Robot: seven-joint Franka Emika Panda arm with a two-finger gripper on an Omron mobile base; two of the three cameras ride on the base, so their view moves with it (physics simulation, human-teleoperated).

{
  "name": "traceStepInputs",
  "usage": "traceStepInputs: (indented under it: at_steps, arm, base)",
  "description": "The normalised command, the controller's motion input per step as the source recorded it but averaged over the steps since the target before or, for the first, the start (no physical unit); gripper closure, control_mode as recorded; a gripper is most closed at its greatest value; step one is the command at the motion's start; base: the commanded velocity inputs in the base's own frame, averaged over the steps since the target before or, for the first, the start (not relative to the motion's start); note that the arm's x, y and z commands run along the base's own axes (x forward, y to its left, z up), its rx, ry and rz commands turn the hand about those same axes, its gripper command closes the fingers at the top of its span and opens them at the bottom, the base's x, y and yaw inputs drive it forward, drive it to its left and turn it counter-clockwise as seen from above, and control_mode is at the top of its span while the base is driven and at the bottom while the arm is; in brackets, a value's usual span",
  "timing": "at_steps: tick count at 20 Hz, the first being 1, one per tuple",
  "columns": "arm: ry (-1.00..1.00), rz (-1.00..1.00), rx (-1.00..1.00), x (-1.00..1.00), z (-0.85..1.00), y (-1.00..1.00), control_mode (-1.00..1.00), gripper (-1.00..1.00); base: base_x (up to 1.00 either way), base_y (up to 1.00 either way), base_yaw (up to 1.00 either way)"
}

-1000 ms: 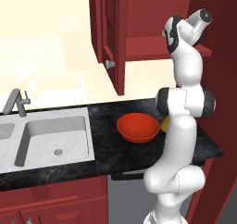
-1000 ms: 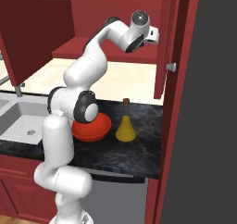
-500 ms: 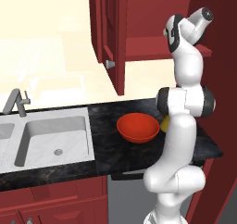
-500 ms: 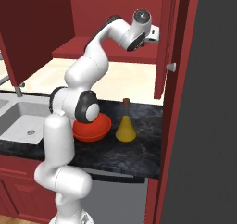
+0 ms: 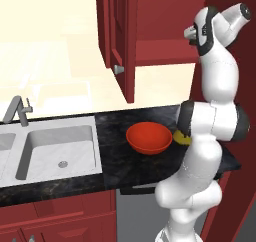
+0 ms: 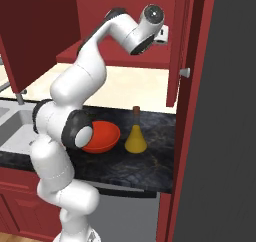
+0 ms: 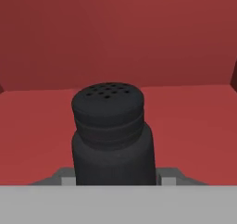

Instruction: Retrieve the bottle and the shaker from the cabinet and place them next to the mixing bowl on the counter. Then add garlic from the fridge to the mixing bowl.

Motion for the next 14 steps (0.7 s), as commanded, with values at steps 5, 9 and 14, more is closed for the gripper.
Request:
traceStepInputs:
  at_steps: [5, 9, 14]
  arm:
    - [-0.02, 0.08, -0.03, -1.00, -0.14, 0.89, -1.00, 1.00]
    - [0.00, 0.02, -0.01, -1.00, -0.24, 0.50, -1.00, 1.00]
    - [-0.19, -0.02, 0.00, -0.90, 0.06, 0.06, -1.00, 1.00]
  base:
    - [0.00, 0.00, 0.00]
    - [0.00, 0.00, 0.00]
    - [0.00, 0.00, 0.00]
